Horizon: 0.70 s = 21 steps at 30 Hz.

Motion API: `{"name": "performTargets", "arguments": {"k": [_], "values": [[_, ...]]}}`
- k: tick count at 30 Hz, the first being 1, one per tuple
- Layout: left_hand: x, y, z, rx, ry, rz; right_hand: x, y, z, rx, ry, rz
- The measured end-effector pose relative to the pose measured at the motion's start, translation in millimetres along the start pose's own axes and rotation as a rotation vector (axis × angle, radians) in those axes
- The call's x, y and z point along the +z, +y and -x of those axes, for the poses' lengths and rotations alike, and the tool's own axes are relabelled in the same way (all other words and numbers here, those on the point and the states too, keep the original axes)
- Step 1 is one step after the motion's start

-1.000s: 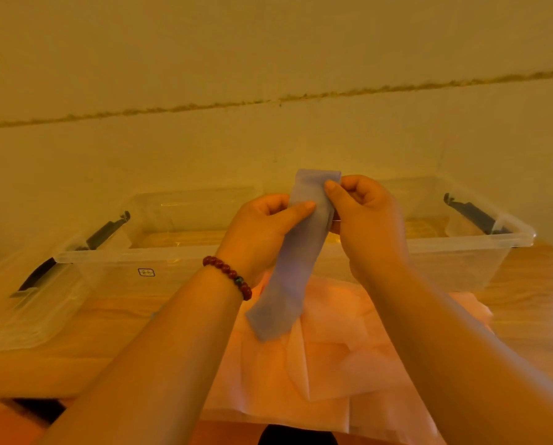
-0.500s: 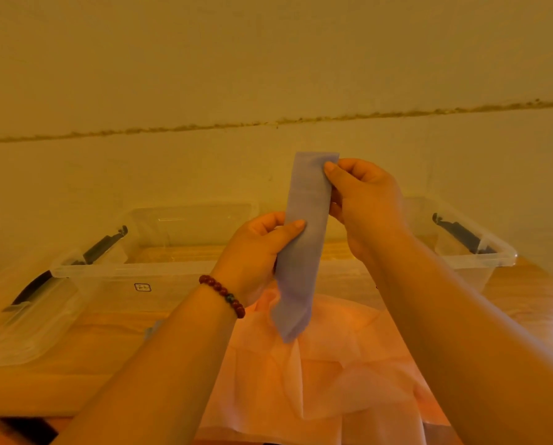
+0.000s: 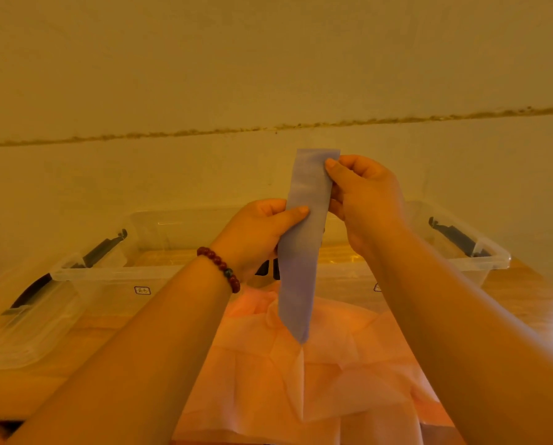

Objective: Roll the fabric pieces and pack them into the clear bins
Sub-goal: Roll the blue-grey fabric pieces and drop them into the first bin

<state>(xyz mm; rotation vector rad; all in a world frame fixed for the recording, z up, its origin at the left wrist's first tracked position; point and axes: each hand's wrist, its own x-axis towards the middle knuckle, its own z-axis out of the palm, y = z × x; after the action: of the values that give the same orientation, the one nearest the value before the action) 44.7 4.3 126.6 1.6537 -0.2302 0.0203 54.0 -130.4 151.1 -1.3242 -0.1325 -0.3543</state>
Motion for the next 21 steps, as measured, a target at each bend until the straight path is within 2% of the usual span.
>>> {"name": "performTargets", "arguments": {"k": [11, 16, 21], "values": [[14, 5, -12, 0.013, -0.056, 0.103, -9, 0, -11, 0.010, 0.015, 0.008], [14, 8, -20, 0.087, 0.078, 0.228, -11, 10, -7, 0.051, -0.079, 0.062], [12, 5, -23, 0.088, 0.180, 0.195, -11, 15, -5, -0.031, -0.099, 0.180]]}}
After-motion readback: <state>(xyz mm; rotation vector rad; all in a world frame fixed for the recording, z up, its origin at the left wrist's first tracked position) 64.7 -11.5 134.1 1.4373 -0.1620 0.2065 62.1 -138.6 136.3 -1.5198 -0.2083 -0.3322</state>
